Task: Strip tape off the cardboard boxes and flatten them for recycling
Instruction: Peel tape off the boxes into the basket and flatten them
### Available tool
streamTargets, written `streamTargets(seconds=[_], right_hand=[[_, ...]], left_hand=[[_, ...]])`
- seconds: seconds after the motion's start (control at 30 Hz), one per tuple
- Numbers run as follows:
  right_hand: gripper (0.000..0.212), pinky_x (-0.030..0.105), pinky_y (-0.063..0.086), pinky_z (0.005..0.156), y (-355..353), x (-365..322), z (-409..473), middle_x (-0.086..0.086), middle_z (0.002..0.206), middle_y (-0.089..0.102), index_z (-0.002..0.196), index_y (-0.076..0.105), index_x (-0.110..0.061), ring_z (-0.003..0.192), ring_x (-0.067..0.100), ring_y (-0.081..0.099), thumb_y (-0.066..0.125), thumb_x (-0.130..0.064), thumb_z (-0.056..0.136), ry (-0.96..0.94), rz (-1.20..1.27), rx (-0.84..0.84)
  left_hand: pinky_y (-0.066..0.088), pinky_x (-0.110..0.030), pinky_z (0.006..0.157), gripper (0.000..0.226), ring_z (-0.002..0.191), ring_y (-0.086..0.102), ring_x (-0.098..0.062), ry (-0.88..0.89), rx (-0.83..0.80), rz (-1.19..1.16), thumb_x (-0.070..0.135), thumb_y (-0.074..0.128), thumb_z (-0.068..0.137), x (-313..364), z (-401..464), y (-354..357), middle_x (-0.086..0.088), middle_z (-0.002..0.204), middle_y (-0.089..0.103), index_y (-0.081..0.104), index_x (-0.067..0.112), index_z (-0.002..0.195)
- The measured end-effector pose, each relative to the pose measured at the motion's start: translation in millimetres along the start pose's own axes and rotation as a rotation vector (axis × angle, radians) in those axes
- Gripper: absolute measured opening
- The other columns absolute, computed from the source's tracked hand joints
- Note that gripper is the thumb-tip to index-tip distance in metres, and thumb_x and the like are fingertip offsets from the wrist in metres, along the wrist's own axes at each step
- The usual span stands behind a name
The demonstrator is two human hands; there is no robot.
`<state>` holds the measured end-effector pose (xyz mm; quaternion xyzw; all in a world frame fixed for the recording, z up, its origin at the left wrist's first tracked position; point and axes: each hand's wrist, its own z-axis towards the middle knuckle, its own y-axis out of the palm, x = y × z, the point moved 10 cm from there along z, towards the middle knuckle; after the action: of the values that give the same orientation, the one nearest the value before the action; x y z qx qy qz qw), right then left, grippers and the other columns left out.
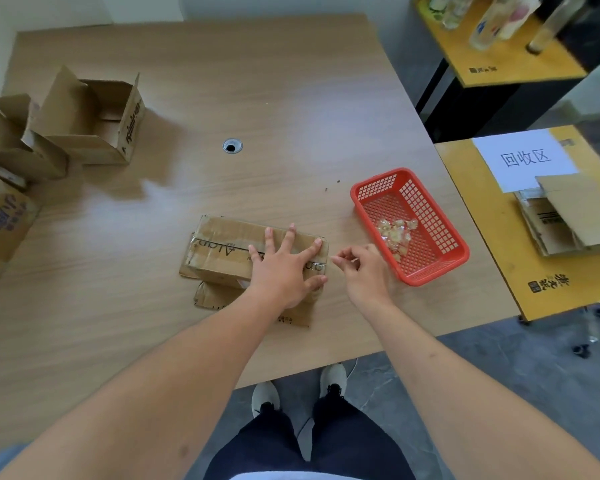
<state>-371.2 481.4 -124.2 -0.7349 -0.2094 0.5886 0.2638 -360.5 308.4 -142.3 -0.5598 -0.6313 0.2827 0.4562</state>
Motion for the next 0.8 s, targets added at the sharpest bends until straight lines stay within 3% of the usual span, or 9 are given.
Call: streamTargets(seconds=[0.1,0.17,0.3,0.4,0.5,0.6,0.7,0.8], right_hand=[[0.009,0.021,0.043,0.071,-1,-11,4,-0.005,0.080,0.071,0.080,0.074,-0.016,0.078,0.013,0.065,0.080,-0.017,0.087,-0.017,-0.018,0.026],[0.006,0.019,0.041,0.069,2,-23,5,-0.008,0.076,0.070,0.082,0.075,-0.016,0.074,0.011,0.065,0.079,-0.014,0.087,-0.053,-0.049,0.015],[0.014,0.015,0.052,0.066,7,-37,4,-0.009,0.079,0.073,0.094,0.075,-0.020,0.067,0.002,0.068,0.079,-0.014,0.083,-0.121,-0.037,-0.034],[0.014,0.021,0.054,0.069,13,-38,14,-0.007,0.079,0.071,0.084,0.078,-0.019,0.066,0.004,0.067,0.087,-0.017,0.074,-0.174,-0.105,-0.086],[0.019,0.012,0.045,0.065,20,-35,26,-0.008,0.080,0.061,0.082,0.078,-0.019,0.066,0.003,0.061,0.093,-0.021,0.069,-0.159,-0.152,-0.169],[0.010,0.027,0.047,0.073,26,-36,33,-0.004,0.088,0.067,0.085,0.079,-0.022,0.080,0.013,0.063,0.085,-0.017,0.078,-0.177,-0.219,-0.201],[0.016,0.032,0.049,0.073,19,-26,39,-0.010,0.085,0.072,0.078,0.073,-0.031,0.084,0.013,0.065,0.076,-0.018,0.085,-0.125,-0.204,-0.156],[0.021,0.034,0.054,0.075,16,-8,43,-0.012,0.075,0.071,0.072,0.066,-0.028,0.080,0.013,0.069,0.076,-0.016,0.087,-0.042,-0.070,-0.165]], left_hand=[[0.002,-0.074,0.117,0.081,0.151,-0.021,-0.044,0.017,-0.044,-0.003,0.080,0.045,0.088,1,0,-1,0.003,0.169,-0.019,0.003,0.059,0.154],[0.003,-0.074,0.117,0.084,0.152,-0.019,-0.044,0.022,-0.085,0.011,0.077,0.050,0.088,0,1,-3,0.003,0.168,-0.020,0.003,0.059,0.154],[0.006,-0.072,0.118,0.086,0.152,-0.018,-0.043,0.032,-0.132,0.017,0.068,0.057,0.089,-2,3,-4,0.004,0.168,-0.022,0.003,0.057,0.155],[0.005,-0.071,0.119,0.086,0.152,-0.020,-0.042,0.007,-0.124,0.010,0.067,0.058,0.090,-2,3,-3,0.005,0.167,-0.024,0.001,0.058,0.154],[0.005,-0.071,0.119,0.084,0.151,-0.021,-0.043,-0.043,-0.104,-0.005,0.068,0.054,0.092,2,0,0,0.005,0.166,-0.026,-0.002,0.059,0.154],[0.004,-0.070,0.119,0.082,0.150,-0.023,-0.043,-0.091,-0.088,-0.017,0.069,0.050,0.093,5,-2,2,0.004,0.165,-0.029,-0.005,0.059,0.154],[0.002,-0.070,0.120,0.079,0.149,-0.026,-0.043,-0.122,-0.081,0.002,0.072,0.041,0.095,6,-4,7,0.003,0.163,-0.035,-0.013,0.060,0.151],[0.001,-0.068,0.120,0.074,0.148,-0.029,-0.042,-0.138,-0.087,0.052,0.075,0.029,0.096,4,-6,12,0.004,0.159,-0.041,-0.023,0.061,0.147]])
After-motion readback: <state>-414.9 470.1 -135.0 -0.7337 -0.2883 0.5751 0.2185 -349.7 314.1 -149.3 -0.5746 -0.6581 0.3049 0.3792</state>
